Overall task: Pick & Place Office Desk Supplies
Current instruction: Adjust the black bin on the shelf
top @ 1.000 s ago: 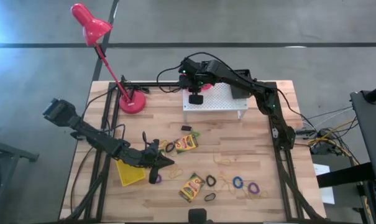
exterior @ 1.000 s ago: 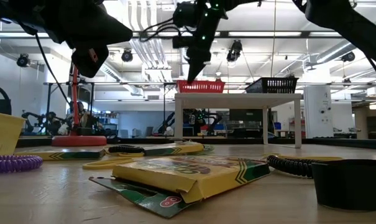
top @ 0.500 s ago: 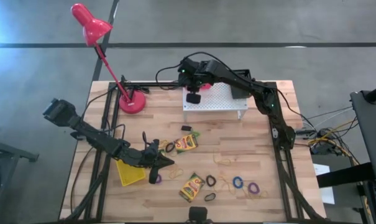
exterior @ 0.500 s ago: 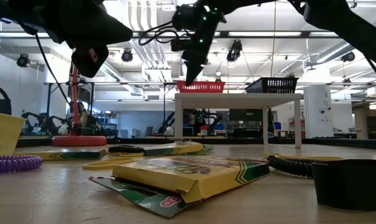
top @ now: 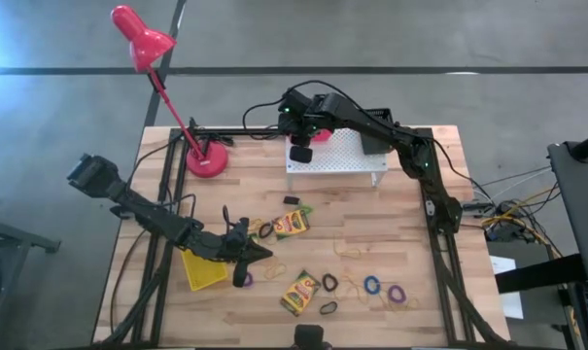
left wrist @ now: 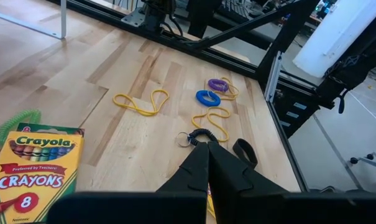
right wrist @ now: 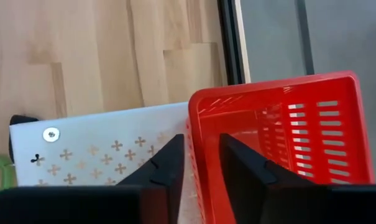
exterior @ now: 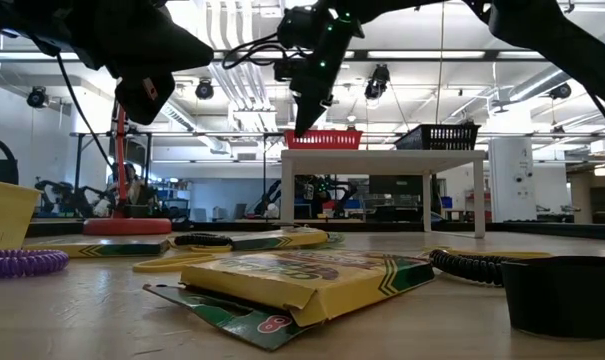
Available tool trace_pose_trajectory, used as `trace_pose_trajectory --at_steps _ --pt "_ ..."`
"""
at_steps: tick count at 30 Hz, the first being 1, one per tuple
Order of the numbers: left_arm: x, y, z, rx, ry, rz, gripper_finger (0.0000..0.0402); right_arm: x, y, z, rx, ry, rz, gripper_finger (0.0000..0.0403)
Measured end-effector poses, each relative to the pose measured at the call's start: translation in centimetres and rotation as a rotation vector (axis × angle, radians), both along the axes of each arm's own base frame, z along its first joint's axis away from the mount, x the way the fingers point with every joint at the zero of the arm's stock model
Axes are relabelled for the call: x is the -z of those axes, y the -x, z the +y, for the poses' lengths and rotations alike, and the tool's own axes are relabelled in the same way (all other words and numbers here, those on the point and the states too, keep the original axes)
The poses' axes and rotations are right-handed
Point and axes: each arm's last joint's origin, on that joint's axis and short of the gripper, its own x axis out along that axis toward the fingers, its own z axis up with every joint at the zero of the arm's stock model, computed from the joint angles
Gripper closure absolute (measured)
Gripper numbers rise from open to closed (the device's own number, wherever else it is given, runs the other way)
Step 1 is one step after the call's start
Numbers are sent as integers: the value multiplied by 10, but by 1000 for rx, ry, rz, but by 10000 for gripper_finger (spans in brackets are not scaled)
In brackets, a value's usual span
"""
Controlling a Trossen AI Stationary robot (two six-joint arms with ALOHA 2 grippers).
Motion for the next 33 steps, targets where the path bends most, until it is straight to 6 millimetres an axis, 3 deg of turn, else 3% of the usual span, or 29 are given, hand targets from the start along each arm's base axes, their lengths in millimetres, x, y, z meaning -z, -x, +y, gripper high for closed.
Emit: trace_pose_trajectory --at_steps 6,11,18,22,27,33 --pt "0 0 0 0 3 0 396 -29 10 8 -3 28 -64 253" --pt "0 0 0 0 7 1 396 -67 35 27 121 -33 -149 246" --pt "0 0 0 1 8 1 396 -122 107 68 251 -139 -109 258" --pt "0 0 0 0 7 1 396 -140 138 87 294 -185 -152 265" --pt "0 0 0 -1 7 0 396 -142 175 106 279 -209 -125 255" --pt "0 0 0 -1 3 0 396 -103 198 112 236 -192 51 218"
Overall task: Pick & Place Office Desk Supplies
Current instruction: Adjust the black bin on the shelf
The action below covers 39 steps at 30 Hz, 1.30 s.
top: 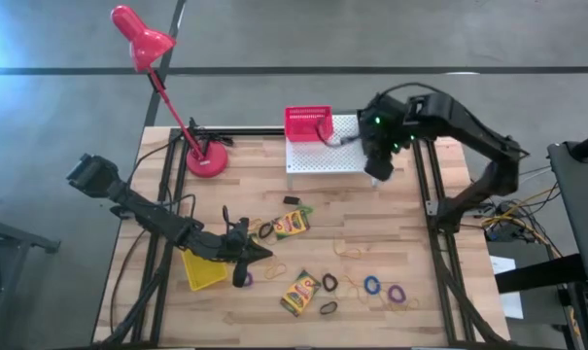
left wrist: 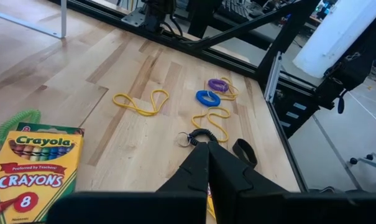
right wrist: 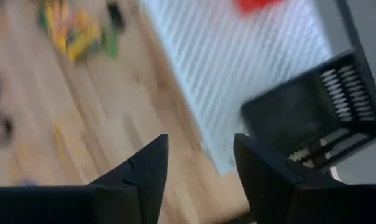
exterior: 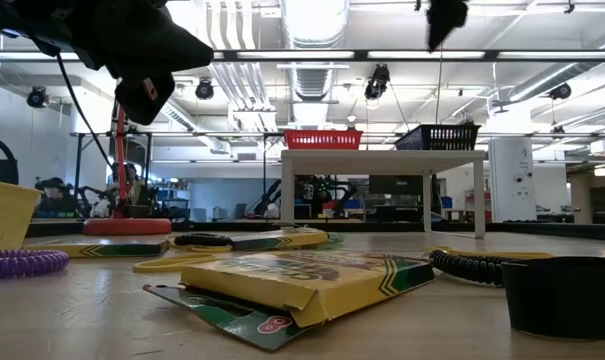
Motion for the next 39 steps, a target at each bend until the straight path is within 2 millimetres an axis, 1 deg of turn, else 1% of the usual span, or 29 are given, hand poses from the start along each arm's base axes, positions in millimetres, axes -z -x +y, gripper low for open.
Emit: trace_pose_trajectory --at_steps 3,6,9,11,13,19,23,27,35,39 --pt "0 0 0 0 0 0 396 26 6 1 -100 25 117 202" --pt "0 0 0 0 -1 0 396 52 3 -4 -173 121 220 195" --pt "0 0 0 1 -3 0 396 70 -1 -10 -259 187 265 196" --pt "0 0 0 1 -3 0 396 81 -6 -16 -283 242 297 200" --pt "0 0 0 1 -3 0 396 89 -8 -23 -301 261 323 206" --pt "0 0 0 1 -3 0 396 102 -6 -45 -288 222 372 221" --pt "0 0 0 1 -3 0 396 105 -2 -56 -260 205 364 240" --pt "0 0 0 1 -3 0 396 108 -1 -61 -256 182 339 277" --pt "0 0 0 1 -3 0 396 106 -6 -64 -269 182 263 382" --pt "0 0 0 1 -3 0 396 104 -9 -65 -276 198 239 387"
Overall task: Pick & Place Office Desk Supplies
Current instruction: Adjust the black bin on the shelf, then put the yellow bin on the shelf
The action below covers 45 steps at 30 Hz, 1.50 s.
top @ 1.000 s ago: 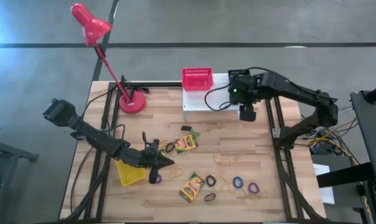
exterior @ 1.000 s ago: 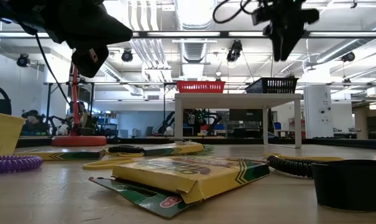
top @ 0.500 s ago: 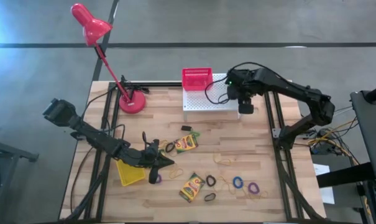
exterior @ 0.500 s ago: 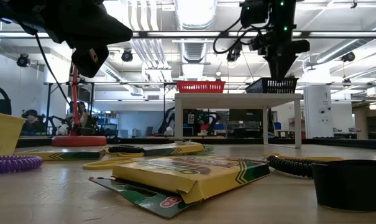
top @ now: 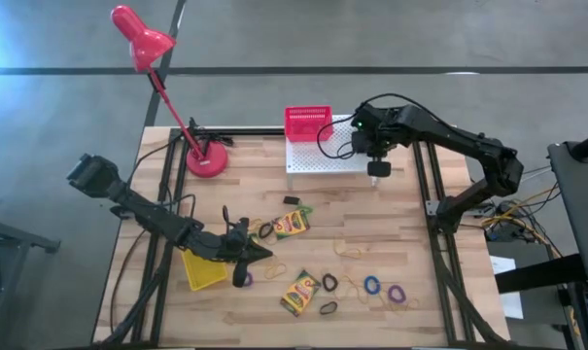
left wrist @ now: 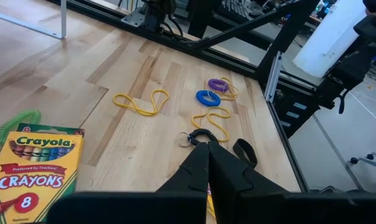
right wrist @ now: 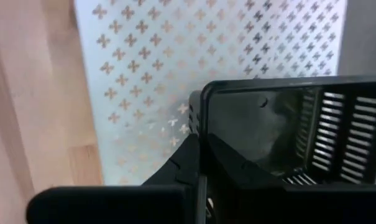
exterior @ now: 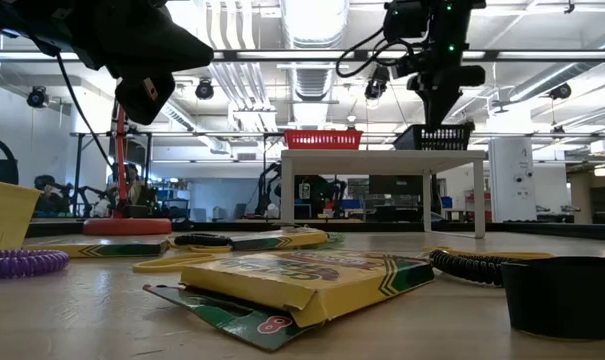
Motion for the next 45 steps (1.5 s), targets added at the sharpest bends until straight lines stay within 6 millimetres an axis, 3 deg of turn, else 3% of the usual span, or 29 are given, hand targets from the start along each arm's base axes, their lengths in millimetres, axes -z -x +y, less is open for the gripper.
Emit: trace_pose_trajectory --at_steps 23,36,41,45 --pt "0 0 0 0 0 0 396 -4 -10 -5 9 33 -122 388" --pt "0 0 0 -1 3 0 396 -10 -11 -3 50 29 -155 294" --pt "-5 -2 -3 8 6 -15 396 -41 -15 12 161 12 -280 277" --pt "-23 -6 -16 47 -43 -31 396 -58 -22 51 161 -28 -413 280"
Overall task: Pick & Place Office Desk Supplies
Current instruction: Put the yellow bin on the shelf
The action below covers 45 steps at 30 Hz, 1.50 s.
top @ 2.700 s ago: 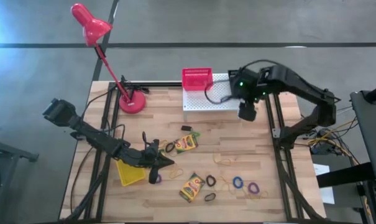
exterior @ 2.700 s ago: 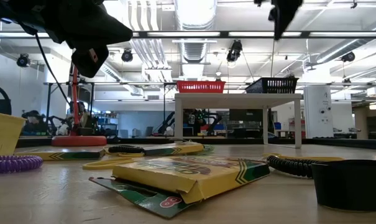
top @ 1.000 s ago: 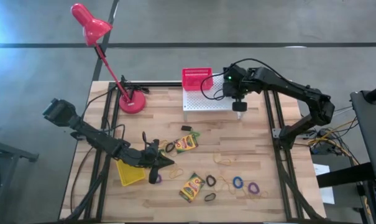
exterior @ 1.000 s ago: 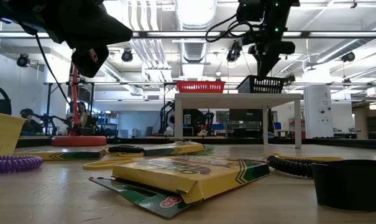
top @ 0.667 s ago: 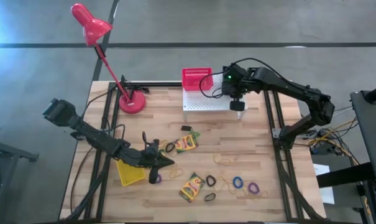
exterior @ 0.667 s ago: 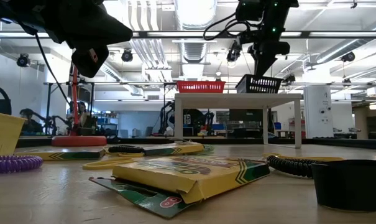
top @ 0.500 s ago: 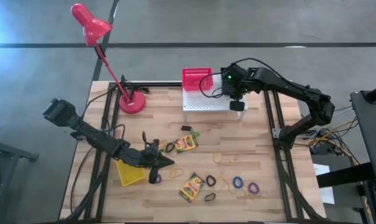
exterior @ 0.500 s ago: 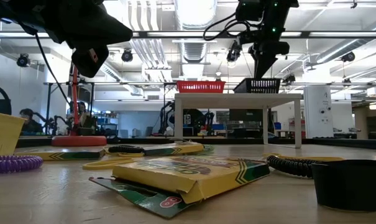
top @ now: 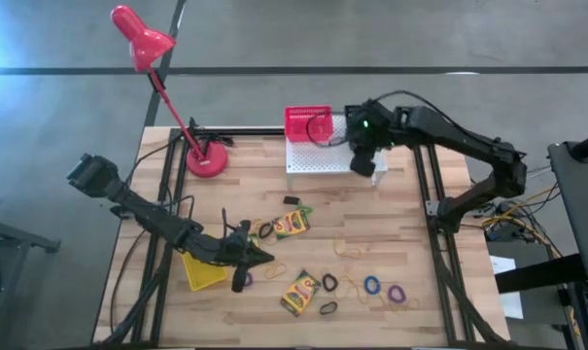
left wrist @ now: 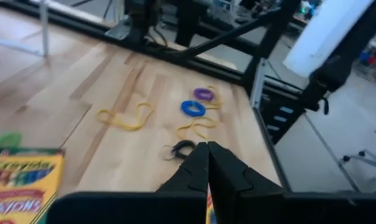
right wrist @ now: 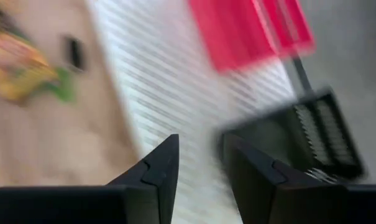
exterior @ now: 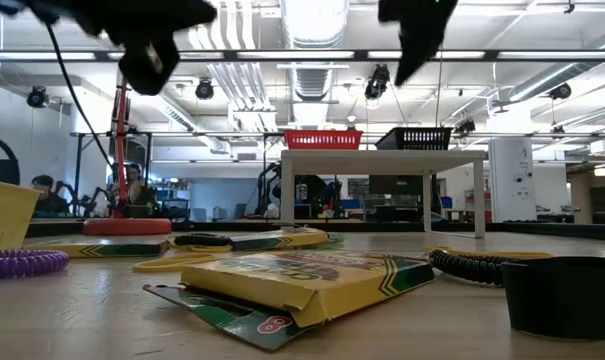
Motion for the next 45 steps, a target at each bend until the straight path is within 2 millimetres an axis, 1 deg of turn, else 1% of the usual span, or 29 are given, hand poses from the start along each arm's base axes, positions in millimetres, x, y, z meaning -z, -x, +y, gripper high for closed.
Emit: trace_pose_trajectory --at_steps 3,6,9,12,15,17,20,23,26,29,33,36,39,42,45 --pt "-16 -1 -14 -19 -91 96 396 2 -9 42 -84 -27 -76 287" --pt "-31 3 -26 -72 -165 247 396 14 -20 90 -165 -30 -158 294" --pt "-48 9 -37 -92 -175 364 396 33 -27 139 -253 -23 -232 301" --pt "-60 18 -49 -67 -142 484 396 60 -29 186 -345 -54 -286 308" --pt "-67 28 -63 -23 -104 606 396 85 -26 225 -421 -116 -364 315" --pt "-66 36 -71 6 -107 672 396 99 -23 249 -461 -134 -462 320" --pt "-60 44 -84 87 -125 709 396 123 -19 275 -512 -104 -593 328" --pt "-49 49 -87 76 -126 740 395 148 -19 290 -506 -37 -731 336" --pt "-41 54 -81 2 -56 826 385 167 -23 296 -521 -1 -818 342" --pt "-34 61 -73 -42 -38 942 356 179 -30 299 -510 -10 -855 346" --pt "-19 68 -67 -132 3 1021 297 194 -37 298 -496 -6 -859 346" --pt "-6 71 -62 -174 15 1056 255 200 -40 297 -491 -6 -854 346" --pt "4 74 -59 -220 45 1084 225 200 -40 297 -493 -7 -853 346" --pt "12 75 -57 -231 68 1080 213 197 -39 297 -495 -11 -860 346" --pt "19 72 -61 -181 113 1035 218 192 -38 297 -501 -1 -873 346"
